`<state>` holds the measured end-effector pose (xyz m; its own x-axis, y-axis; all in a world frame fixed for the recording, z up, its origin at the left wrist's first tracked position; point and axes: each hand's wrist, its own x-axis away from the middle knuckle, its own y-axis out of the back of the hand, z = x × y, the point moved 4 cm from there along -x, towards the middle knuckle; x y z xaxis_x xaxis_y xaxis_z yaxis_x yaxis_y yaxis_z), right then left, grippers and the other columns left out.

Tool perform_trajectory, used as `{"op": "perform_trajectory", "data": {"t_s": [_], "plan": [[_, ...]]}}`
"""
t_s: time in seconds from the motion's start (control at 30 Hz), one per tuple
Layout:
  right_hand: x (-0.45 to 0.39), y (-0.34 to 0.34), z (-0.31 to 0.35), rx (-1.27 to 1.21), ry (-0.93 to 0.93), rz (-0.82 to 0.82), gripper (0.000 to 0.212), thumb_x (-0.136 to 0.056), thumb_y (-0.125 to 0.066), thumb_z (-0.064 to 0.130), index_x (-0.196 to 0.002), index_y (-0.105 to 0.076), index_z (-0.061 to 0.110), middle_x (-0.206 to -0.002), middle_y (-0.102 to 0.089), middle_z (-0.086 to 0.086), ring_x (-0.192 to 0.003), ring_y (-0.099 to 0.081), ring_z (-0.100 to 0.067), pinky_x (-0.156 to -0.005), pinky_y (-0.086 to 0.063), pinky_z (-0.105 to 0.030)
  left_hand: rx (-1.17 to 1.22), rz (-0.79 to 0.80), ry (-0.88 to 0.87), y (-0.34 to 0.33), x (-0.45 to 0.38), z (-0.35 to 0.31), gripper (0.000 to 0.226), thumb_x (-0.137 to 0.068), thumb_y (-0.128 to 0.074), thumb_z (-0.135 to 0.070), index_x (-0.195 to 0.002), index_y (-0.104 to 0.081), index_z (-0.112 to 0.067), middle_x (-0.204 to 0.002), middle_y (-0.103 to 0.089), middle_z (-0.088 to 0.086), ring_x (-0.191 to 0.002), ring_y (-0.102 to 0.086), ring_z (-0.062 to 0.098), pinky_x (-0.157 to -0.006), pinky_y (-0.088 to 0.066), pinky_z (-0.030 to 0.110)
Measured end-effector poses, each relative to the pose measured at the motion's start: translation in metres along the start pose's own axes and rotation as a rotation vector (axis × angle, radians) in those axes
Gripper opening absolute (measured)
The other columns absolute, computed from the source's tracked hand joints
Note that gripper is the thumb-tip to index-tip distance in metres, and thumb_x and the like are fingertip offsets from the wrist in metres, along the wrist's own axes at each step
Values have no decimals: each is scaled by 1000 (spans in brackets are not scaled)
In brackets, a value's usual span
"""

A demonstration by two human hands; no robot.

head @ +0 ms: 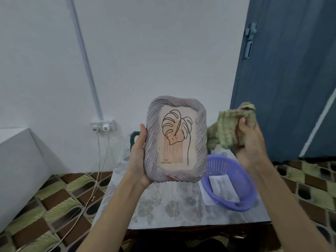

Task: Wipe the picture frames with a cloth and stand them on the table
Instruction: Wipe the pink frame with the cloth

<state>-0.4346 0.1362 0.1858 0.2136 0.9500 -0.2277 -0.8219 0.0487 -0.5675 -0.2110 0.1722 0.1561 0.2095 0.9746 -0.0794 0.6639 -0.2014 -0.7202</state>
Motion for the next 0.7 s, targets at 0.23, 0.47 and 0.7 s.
{"op": "perform_trajectory", "data": {"t_s": [0.23, 0.47, 0.7], "plan": [[9, -35, 4, 862, 352, 105, 32, -85, -61, 5, -114, -48, 14, -82, -54, 13, -77, -54, -11, -63, -41, -15, -57, 22, 49, -17, -3, 16, 59, -74, -52, -59, -105, -73, -12, -112, -67, 14, -105, -63, 32, -97, -46, 50], [-1, -30, -3, 529, 59, 244, 21, -84, -63, 2, -89, -57, 22, -87, -64, 4, -81, -61, -11, -71, -52, -23, -6, 4, 40, -10, -4, 16, 62, -78, -51, -58, -115, -68, -12, -118, -65, 14, -108, -62, 32, -93, -49, 48], [-7, -21, -1, 321, 63, -18, 21, -89, -55, 3, -74, -60, 17, -62, -64, 8, -59, -60, -4, -54, -50, -18, 21, -4, 44, -9, -6, 22, 54, -80, -50, -55, -98, -74, -11, -99, -70, 13, -88, -68, 30, -80, -55, 47]]}}
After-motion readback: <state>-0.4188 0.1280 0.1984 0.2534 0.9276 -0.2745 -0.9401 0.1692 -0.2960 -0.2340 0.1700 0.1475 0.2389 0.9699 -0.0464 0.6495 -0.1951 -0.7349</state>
